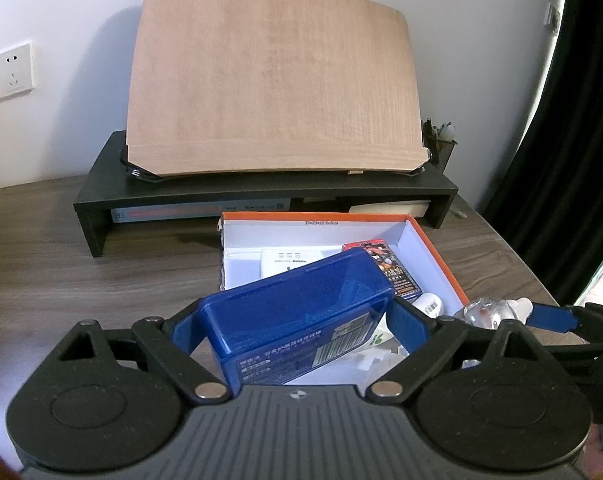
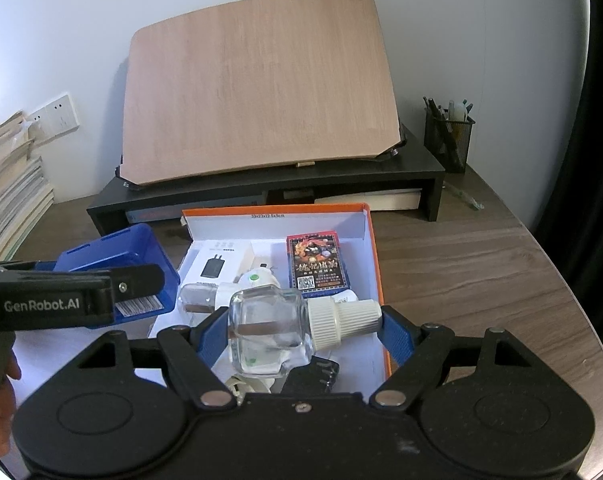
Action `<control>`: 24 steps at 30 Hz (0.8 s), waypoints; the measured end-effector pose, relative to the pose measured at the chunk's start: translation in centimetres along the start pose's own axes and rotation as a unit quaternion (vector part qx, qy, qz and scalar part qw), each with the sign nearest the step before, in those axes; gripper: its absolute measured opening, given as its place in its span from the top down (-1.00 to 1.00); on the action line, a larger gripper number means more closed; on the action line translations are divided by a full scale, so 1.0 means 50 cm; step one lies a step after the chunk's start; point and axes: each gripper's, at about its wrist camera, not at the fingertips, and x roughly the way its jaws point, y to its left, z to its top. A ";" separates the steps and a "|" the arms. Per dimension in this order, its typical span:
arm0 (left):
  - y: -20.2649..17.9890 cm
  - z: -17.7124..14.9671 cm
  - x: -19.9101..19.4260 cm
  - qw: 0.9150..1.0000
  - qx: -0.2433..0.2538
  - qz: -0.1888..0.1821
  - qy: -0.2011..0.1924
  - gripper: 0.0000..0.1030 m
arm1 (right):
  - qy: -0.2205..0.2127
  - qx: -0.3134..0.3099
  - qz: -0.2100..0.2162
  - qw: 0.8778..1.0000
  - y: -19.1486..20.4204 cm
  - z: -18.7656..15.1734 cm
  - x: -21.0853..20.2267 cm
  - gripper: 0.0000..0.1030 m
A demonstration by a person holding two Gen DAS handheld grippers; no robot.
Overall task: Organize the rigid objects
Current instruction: 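Lower the blue box and clear bottle toward the tray floor, then open the right tool to release the clear bottle in the tray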
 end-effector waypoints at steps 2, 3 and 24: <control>-0.001 0.000 0.002 1.000 0.000 0.000 0.001 -0.85 | 0.003 0.001 -0.001 1.000 -0.002 -0.002 0.004 -0.81; -0.002 0.001 0.003 1.000 0.000 0.000 0.001 -0.85 | 0.005 0.002 -0.001 1.000 -0.002 -0.003 0.007 -0.81; -0.023 0.053 0.078 1.000 0.018 -0.006 0.005 -0.85 | 0.030 -0.011 -0.004 0.999 0.002 -0.018 0.043 -0.83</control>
